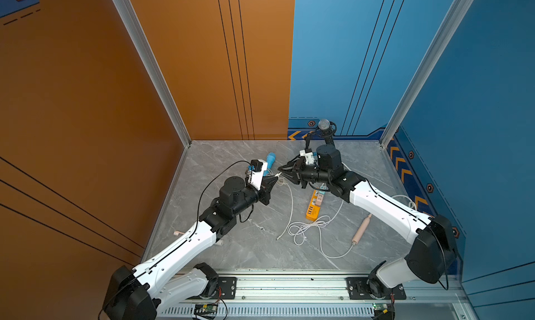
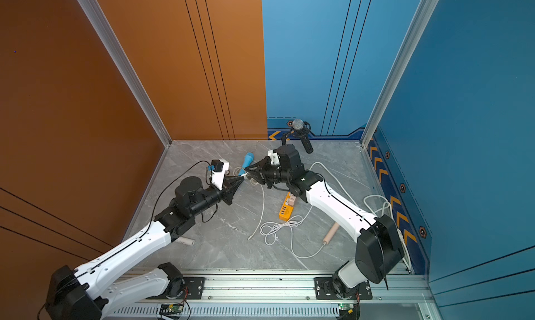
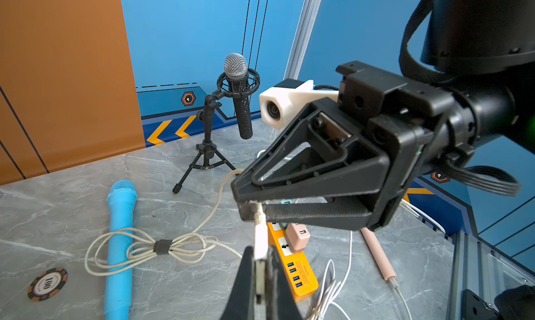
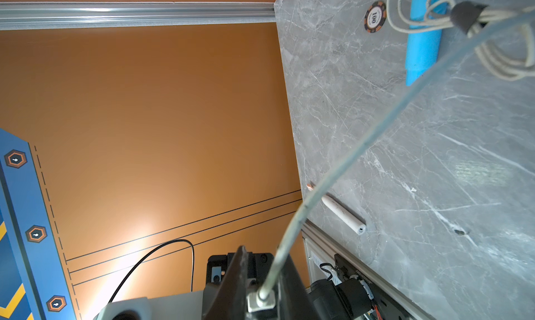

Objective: Charge the electric toothbrush
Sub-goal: Pick up the charging cable from the center of the board.

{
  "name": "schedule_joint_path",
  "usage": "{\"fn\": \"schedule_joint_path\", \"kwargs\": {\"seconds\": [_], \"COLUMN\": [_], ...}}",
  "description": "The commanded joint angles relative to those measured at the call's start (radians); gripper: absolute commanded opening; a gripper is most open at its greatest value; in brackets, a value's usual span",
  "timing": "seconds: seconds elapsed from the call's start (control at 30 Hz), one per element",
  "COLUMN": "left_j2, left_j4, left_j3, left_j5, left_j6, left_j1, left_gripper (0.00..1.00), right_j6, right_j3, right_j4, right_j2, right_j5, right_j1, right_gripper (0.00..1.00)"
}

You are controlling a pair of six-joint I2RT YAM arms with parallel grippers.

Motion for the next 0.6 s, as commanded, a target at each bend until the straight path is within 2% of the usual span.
{"fn": "schedule_joint_path", "kwargs": {"seconds": [0.0, 0.2, 0.37, 0.4, 0.43, 0.47, 0.57], "left_j2": [0.009, 0.009, 0.005, 0.001, -0.004, -0.012, -0.040], "left_j4": [0.004, 0.004, 0.002, 0.003, 0.001, -0.001, -0.061], "left_j3": [0.023, 0.023, 0.017, 0.014, 0.011, 0.007, 0.011], "left_j5": [-0.015, -0.021, -0.031, -0.030, -0.028, -0.029, -0.051], "left_j6": [0.017, 0.021, 0.019, 0.018, 0.016, 0.011, 0.008], "left_j1": [-0.011, -0.014, -0.014, -0.013, -0.012, -0.012, -0.013], "left_gripper": [0.00, 0.00, 0.00, 0.05, 0.17, 0.25, 0.43], "right_j6": [0.008, -0.012, -0.092, -0.110, -0.131, -0.154, -0.224], "right_j3": [-0.013, -0.011, 0.031, 0.041, 0.051, 0.056, 0.077], "right_j4": [0.051, 0.028, -0.078, -0.109, -0.144, -0.170, -0.273], "right_j2": [-0.011, -0.017, -0.054, -0.065, -0.076, -0.085, -0.105], "right_j5": [-0.014, 0.010, 0.078, 0.100, 0.128, 0.154, 0.235], "right_j1": [0.017, 0.020, 0.021, 0.020, 0.017, 0.014, 0.000], "right_gripper": [0.18, 0.05, 0.00, 0.00, 0.00, 0.00, 0.00]}}
